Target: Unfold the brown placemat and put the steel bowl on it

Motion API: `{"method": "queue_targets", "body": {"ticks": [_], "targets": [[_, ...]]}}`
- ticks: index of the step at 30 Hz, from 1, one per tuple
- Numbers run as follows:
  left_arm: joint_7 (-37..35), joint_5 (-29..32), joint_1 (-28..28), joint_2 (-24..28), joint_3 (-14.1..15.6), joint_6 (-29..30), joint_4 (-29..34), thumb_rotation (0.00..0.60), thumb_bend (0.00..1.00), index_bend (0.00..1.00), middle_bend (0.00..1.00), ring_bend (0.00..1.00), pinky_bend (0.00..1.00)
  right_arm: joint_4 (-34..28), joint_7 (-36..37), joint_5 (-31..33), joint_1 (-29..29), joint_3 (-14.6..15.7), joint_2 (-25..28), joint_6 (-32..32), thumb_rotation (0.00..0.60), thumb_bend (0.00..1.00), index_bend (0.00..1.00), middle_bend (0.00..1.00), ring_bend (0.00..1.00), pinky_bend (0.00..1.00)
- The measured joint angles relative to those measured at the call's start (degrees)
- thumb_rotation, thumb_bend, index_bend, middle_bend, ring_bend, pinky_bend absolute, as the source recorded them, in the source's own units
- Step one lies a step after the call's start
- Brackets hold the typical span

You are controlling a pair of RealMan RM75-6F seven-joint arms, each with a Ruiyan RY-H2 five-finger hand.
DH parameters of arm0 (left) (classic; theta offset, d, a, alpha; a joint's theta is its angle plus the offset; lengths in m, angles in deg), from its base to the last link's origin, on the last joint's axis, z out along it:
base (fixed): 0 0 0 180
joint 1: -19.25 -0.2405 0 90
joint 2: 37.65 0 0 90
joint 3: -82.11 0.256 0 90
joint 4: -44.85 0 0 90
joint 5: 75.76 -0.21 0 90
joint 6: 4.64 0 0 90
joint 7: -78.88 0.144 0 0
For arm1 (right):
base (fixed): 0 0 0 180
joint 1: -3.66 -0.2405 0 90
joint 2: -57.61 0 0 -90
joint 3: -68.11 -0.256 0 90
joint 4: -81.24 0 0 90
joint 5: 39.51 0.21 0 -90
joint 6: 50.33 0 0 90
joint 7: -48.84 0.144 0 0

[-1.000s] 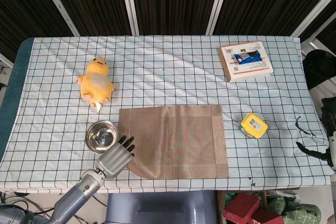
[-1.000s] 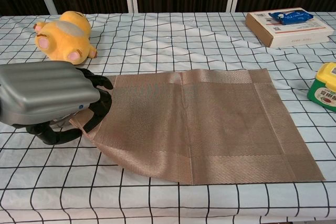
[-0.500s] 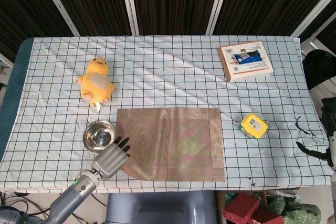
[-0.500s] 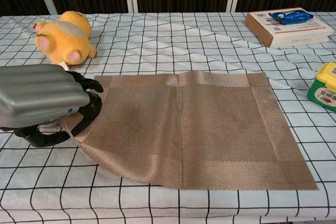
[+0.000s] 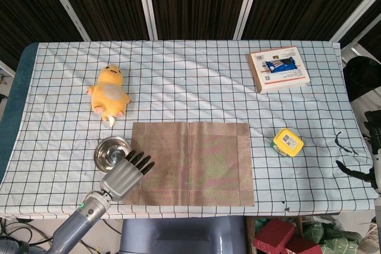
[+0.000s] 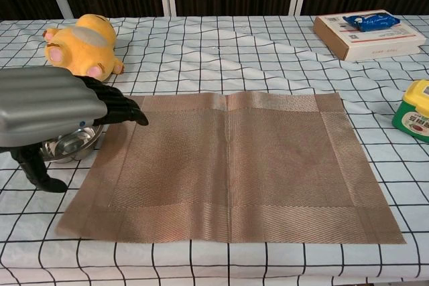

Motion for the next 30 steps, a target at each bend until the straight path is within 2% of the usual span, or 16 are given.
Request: {"method": "queue_targets", "body": {"ticks": [6,11,15,22,30], "targets": [[-3.57,-2.27,-2.43,2.47,0.33,2.63,2.87,0.6,0.04,0.11,0.11,0.07,0.13,0.02,-0.11,-0.11,-0.06,0.11,-0.04,-0.17,0.6,0.12,0.0,0.0,0.01,0.19],[-7.63,-6.9,-6.0,6.63,2.09,6.21,5.2,0.6,0.04,0.23,0.13,0.07,0.13,0.04,-0.45,-0.25,-0.14,0.23,-0.1,-0.25,0.6,0.12,0.0,0.0,0.01,0.19],[-11.31,-8.82,-9.25,9.74,3.28,8.65,5.03,0.6,0.04,0.27,0.15,0.07,0.14,-0.01,-0.86,-0.36,-0.15,0.33,-0.17,-0.17,0.6,0.12,0.0,0.0,0.01,0.19],[-15.46,-6.17,-10.86,9.91,2.36,8.19,-1.52,0.6,0.06,0.32,0.19,0.09,0.18,-0.29,-1.34,-0.38,-0.14,0.53,-0.13,-0.27,0.6,0.11,0.0,0.0,0.01,0.19],[-18.67,-1.91,-11.18,5.97,-0.74,3.55,-12.75,0.6,0.06,0.36,0.21,0.1,0.2,-0.29,-1.47,0.06,-0.17,0.41,-0.07,-0.43,0.6,0.12,0.0,0.0,0.01,0.19]]}}
